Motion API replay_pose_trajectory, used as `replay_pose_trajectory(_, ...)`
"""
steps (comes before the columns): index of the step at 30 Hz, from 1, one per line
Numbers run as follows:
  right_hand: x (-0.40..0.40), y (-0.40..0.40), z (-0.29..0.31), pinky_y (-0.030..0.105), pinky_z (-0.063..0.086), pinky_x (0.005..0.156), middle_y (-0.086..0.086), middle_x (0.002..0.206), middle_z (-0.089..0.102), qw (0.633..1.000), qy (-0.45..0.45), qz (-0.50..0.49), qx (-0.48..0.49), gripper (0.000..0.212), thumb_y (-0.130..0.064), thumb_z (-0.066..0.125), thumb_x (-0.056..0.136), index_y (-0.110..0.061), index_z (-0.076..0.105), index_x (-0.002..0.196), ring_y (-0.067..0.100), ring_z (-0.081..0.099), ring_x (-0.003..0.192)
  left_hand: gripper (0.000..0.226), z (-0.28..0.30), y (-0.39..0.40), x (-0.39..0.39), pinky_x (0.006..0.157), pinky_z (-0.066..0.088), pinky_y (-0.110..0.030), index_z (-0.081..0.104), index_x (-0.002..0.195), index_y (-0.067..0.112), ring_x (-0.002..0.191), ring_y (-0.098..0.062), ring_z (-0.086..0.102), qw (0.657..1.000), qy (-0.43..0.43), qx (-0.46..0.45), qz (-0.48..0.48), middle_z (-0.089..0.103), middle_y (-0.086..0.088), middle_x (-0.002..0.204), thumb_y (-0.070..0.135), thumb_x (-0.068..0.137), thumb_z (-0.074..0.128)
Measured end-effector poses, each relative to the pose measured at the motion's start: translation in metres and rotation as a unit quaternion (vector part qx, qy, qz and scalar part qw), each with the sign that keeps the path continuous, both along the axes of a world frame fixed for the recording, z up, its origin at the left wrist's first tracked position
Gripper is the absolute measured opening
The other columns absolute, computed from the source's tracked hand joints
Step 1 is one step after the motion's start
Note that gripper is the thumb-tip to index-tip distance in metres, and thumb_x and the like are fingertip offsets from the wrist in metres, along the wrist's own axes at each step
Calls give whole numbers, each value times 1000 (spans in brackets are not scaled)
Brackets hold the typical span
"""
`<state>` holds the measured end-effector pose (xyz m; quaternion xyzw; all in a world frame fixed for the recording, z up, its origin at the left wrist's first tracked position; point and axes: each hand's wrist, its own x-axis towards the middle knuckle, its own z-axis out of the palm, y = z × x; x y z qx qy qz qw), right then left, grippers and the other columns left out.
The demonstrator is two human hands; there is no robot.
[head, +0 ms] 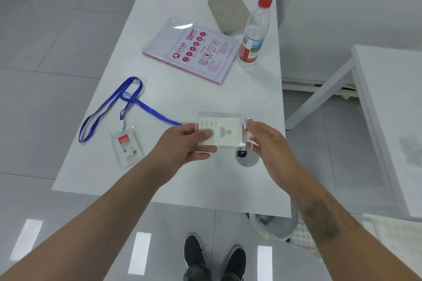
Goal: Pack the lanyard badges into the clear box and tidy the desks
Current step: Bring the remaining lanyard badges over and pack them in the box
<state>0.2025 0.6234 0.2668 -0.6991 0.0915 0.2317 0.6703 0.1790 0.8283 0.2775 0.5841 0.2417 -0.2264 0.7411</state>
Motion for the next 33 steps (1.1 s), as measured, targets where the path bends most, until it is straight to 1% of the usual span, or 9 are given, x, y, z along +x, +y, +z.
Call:
replay_pose_trajectory(4,-6,-13,15,36,50,91,5,84,71,987,24,-106,121,39,-35,43,102,-4,68,96,19,68,80,8,21,-24,2,70,61,-26,70,96,8,86,-24,75,996,-6,-74,39,76,-1,98,11,90,66)
replay_pose_trajectory(7,-21,-12,16,37,48,81,4,73,65,998,-16,-50,18,32,-25,40,103,-7,66,100,20,56,64,19,35,-41,5,74,61,-26,67,107,3,89,-24,75,989,-6,-121,84,73,-7,103,11,90,67)
replay_pose_trajectory(11,-45,-6,26,18,37,61,-8,83,65,971,-51,144,-185,30,-34,39,103,-30,66,90,2,47,57,16,36,-58,6,75,62,-39,64,77,2,77,-23,76,986,-92,131,52,70,-3,75,11,89,68)
replay_pose_trajectory(14,-46,-16,46,28,42,61,-5,81,65,919,-129,219,-302,29,-37,43,100,-24,63,84,5,51,62,15,29,-63,-3,76,59,-47,70,76,12,72,-16,72,930,-158,321,-82,73,4,71,20,86,63)
replay_pose_trajectory(18,-28,-40,62,20,44,62,-13,79,67,894,-207,185,-353,15,-32,56,94,-29,69,87,5,59,74,12,25,-59,-16,77,61,-39,73,85,12,71,-12,73,928,-116,301,-185,75,-3,80,18,90,64)
replay_pose_trajectory(21,-14,-61,54,9,40,60,-21,72,67,942,-170,114,-266,10,-30,66,90,-32,73,84,-2,57,65,12,33,-59,-25,74,60,-31,73,96,6,79,-18,75,959,-62,187,-202,76,-8,92,14,92,65)
replay_pose_trajectory(26,-27,-72,36,26,48,63,5,86,69,999,24,7,-46,21,-38,62,92,-23,77,90,15,56,68,19,42,-63,-38,71,59,-26,71,109,10,84,-24,74,992,6,-9,-130,76,-8,104,14,90,66)
replay_pose_trajectory(30,-44,-77,26,28,45,55,8,78,60,968,167,-23,185,8,-14,60,89,-14,68,90,18,54,60,22,46,-73,-46,66,60,-26,70,106,5,74,-22,73,992,43,-97,-74,75,-13,99,11,85,67)
replay_pose_trajectory(33,-62,-75,23,25,38,52,2,71,43,965,180,1,193,12,-9,59,83,-15,65,75,11,26,48,12,48,-79,-48,68,61,-25,71,98,7,76,-21,74,993,37,-109,6,76,-9,94,9,87,67)
